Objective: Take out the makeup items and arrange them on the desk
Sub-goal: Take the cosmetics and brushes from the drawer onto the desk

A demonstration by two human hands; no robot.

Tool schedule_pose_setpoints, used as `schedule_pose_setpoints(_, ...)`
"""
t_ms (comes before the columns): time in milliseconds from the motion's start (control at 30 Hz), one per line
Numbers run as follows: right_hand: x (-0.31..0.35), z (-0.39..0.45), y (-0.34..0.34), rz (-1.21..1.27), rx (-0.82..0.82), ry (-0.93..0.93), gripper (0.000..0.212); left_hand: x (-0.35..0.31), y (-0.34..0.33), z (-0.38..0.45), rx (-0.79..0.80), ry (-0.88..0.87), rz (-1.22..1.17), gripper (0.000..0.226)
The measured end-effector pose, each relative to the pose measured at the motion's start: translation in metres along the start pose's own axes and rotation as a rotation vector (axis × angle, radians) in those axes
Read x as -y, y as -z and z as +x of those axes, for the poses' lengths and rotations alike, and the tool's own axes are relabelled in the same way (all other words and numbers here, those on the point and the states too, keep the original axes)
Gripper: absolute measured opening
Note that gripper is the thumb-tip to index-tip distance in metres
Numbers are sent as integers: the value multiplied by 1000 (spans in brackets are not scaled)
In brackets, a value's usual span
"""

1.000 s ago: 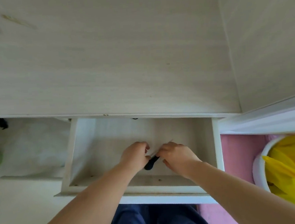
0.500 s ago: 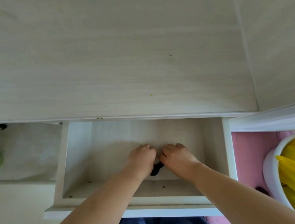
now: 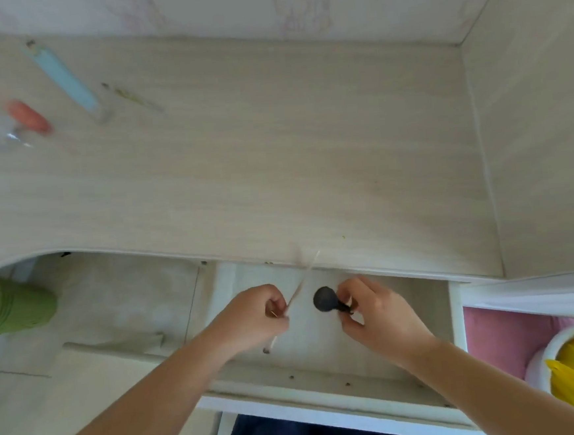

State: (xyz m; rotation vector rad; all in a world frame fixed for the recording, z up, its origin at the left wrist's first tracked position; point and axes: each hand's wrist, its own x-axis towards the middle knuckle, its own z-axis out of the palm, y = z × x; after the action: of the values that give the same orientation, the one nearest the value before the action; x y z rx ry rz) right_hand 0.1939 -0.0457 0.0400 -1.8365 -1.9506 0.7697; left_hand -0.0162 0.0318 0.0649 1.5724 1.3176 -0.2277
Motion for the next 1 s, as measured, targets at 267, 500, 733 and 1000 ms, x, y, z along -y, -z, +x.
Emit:
schedule_pose_setpoints(267, 89, 114, 39, 292, -8, -233, 19, -8, 116, -1, -254, -55, -473, 9)
schedule_pose_setpoints(500, 134, 251, 44, 380, 46, -346, 6, 2, 223, 48, -490, -56, -759, 15)
schedule_pose_setpoints(733, 142, 353, 26, 335, 37, -449, 11, 12, 273, 117, -571, 21, -597, 15)
schedule_pose_setpoints(1000, 129, 394, 12, 77, 89, -534, 21, 12, 275, 164, -663, -13, -279, 18)
